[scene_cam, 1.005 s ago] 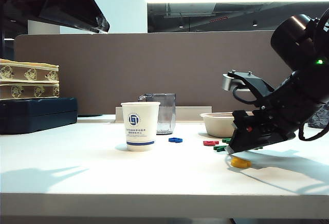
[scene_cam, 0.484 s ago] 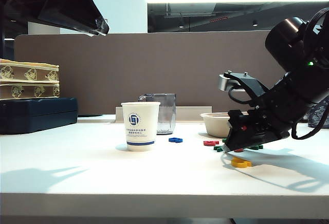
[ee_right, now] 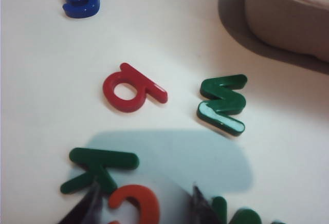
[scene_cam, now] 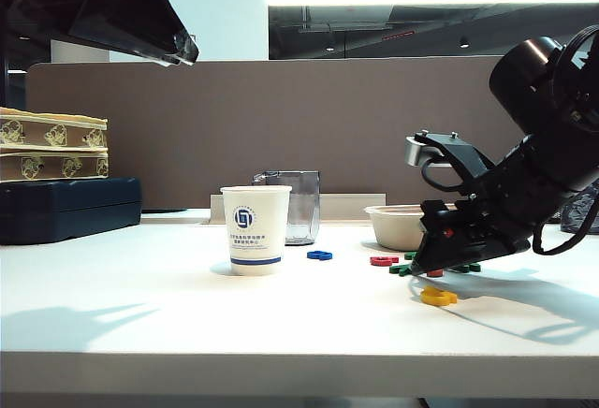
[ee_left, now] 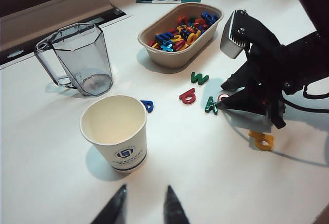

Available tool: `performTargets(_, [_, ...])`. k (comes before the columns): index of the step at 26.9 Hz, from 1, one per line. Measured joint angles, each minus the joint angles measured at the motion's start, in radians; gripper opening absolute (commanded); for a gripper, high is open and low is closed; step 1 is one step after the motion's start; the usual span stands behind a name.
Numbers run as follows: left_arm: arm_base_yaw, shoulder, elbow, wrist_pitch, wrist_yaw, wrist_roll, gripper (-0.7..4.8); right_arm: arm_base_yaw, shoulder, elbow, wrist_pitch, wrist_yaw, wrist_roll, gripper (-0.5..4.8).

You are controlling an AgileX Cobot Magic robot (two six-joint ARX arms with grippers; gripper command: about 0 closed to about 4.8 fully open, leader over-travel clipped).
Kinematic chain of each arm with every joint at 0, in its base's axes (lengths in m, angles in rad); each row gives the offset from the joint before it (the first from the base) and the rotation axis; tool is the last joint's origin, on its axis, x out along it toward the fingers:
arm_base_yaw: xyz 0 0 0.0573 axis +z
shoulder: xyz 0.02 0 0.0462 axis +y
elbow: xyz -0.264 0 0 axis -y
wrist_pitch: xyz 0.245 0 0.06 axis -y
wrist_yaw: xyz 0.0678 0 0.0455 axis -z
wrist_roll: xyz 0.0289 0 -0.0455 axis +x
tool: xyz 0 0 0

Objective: Pick up the letter "c" and put it in the paper cup.

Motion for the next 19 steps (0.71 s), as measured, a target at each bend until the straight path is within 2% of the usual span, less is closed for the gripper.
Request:
performTargets(4, [0.000, 0.000, 0.000, 0.000, 0.000, 0.000, 0.88, 0.000, 0.000, 0.000, 0.000, -0.001, 0.000, 1.97])
performTargets(7, [0.000, 0.000, 0.000, 0.000, 0.000, 0.000, 0.88, 0.000, 0.001, 0.000, 0.000, -0.003, 0.000, 1.65])
performTargets(11, [0.000, 0.000, 0.000, 0.000, 0.000, 0.000, 0.88, 0.000, 0.001, 0.000, 0.000, -0.003, 0.000, 1.64])
performTargets(13, [0.000, 0.000, 0.000, 0.000, 0.000, 0.000, 0.88, 0.000, 0.001, 0.001, 0.000, -0.003, 0.000, 1.47])
performTargets(19, [0.000, 0.000, 0.000, 0.000, 0.000, 0.000, 0.88, 0.000, 0.001, 0.001, -0.002, -0.003, 0.000, 1.47])
